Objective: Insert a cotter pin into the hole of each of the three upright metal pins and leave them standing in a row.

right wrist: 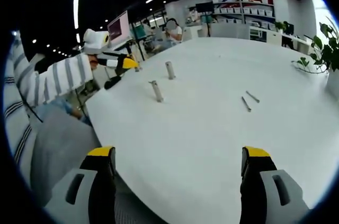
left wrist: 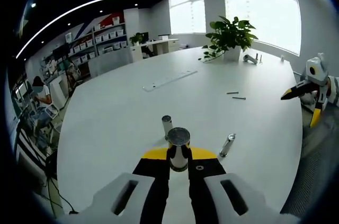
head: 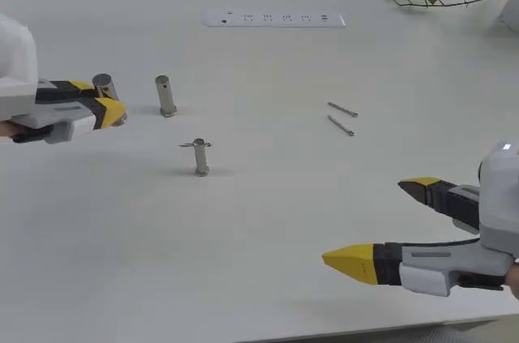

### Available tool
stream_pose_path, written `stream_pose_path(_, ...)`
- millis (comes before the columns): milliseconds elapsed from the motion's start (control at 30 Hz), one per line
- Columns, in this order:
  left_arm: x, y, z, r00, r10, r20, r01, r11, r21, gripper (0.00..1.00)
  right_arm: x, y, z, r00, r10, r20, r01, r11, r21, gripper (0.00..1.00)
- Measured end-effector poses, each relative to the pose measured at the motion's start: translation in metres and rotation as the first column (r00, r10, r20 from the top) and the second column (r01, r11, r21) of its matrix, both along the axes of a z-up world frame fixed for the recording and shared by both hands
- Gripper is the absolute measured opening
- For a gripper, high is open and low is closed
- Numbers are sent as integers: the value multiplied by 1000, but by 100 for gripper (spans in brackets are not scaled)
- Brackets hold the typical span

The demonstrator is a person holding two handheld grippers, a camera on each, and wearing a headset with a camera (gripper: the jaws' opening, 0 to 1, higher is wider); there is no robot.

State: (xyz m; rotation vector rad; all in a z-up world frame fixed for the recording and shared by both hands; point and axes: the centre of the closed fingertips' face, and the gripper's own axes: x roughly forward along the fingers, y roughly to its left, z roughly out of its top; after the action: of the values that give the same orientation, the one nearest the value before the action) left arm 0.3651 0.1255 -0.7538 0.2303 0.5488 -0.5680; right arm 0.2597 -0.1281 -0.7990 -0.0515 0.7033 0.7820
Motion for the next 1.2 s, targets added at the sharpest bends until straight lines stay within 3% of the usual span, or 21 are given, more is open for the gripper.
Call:
stream_pose_path(200,-17,-10,-3,1000,17,-22,-17,1000,-16,10,0,2,-1,1000,20,1,-20,1000,8,100)
stream_pose_path(367,-22,-17,-9,1000,20,-18,-20,1000,4,10,1,3,-1,999,34,1,-34,999,13,100)
stream_pose_path(600,-26,-29,-9,999,36,-17,-36,999,-12,10,4,1,3,999,42,18,-43,999,19,100)
stream_pose_path(800,-30,-45,-17,999,42,-14,-42,999,4,10,5,-6,4,999,42,24,-42,999,19,99)
stream_pose_path(867,-33,-51,-20,999,48,-26,-48,999,-18,10,5,-8,3,999,39,24,-40,999,21,99)
stream_pose_path(1200,-44,-85,-38,998,29,-59,-32,999,-39,11,4,-17,0,999,37,18,-37,999,8,99)
